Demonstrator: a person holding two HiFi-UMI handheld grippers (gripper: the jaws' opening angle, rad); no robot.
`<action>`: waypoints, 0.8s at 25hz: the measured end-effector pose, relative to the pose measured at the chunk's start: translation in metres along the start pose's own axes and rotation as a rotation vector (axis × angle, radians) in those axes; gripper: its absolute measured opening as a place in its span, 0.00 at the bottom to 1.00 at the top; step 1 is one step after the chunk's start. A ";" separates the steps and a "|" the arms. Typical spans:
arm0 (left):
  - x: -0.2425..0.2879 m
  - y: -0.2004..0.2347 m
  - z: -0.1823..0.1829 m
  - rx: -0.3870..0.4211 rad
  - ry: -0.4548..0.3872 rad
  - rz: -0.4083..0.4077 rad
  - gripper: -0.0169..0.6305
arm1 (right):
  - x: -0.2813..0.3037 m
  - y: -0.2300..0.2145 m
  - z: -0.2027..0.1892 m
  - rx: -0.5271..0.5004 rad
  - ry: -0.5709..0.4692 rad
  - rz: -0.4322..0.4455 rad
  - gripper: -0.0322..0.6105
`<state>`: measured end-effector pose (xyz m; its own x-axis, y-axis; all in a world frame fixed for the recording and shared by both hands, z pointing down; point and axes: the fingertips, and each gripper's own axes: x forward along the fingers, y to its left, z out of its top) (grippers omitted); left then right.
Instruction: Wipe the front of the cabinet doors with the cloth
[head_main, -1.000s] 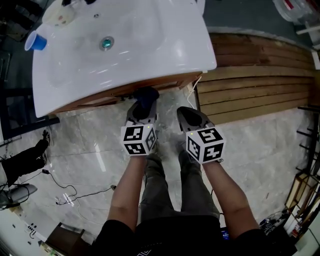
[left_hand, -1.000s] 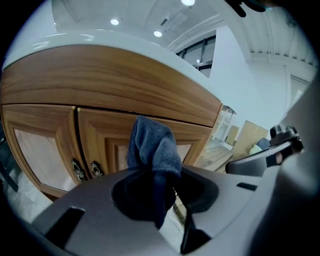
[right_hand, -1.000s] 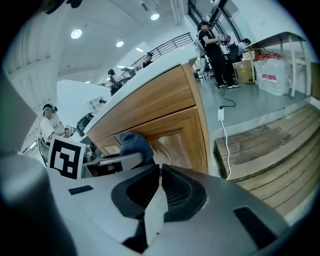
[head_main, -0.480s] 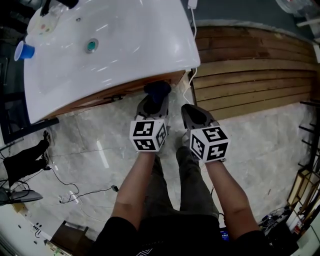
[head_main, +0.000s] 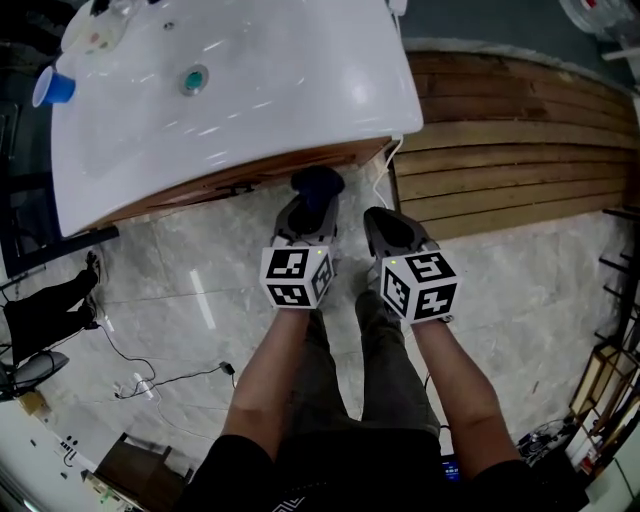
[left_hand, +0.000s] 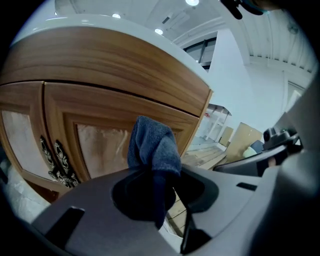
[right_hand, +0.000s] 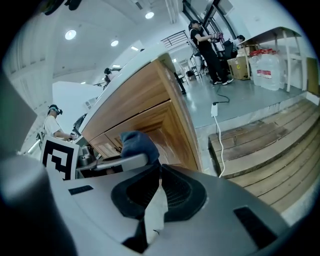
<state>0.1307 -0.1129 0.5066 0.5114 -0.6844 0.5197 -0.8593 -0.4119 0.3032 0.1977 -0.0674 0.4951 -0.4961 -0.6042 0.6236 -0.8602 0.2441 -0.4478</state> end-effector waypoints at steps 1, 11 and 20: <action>-0.004 0.007 -0.002 -0.005 0.000 0.009 0.19 | 0.004 0.005 -0.002 -0.005 0.005 0.007 0.11; -0.046 0.083 -0.021 -0.049 -0.006 0.107 0.19 | 0.055 0.075 -0.013 -0.072 0.056 0.091 0.11; -0.062 0.138 -0.032 -0.068 -0.006 0.169 0.19 | 0.088 0.115 -0.020 -0.124 0.092 0.134 0.11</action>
<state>-0.0200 -0.1086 0.5417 0.3599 -0.7442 0.5627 -0.9312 -0.2497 0.2654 0.0526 -0.0775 0.5119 -0.6108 -0.4900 0.6220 -0.7910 0.4123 -0.4520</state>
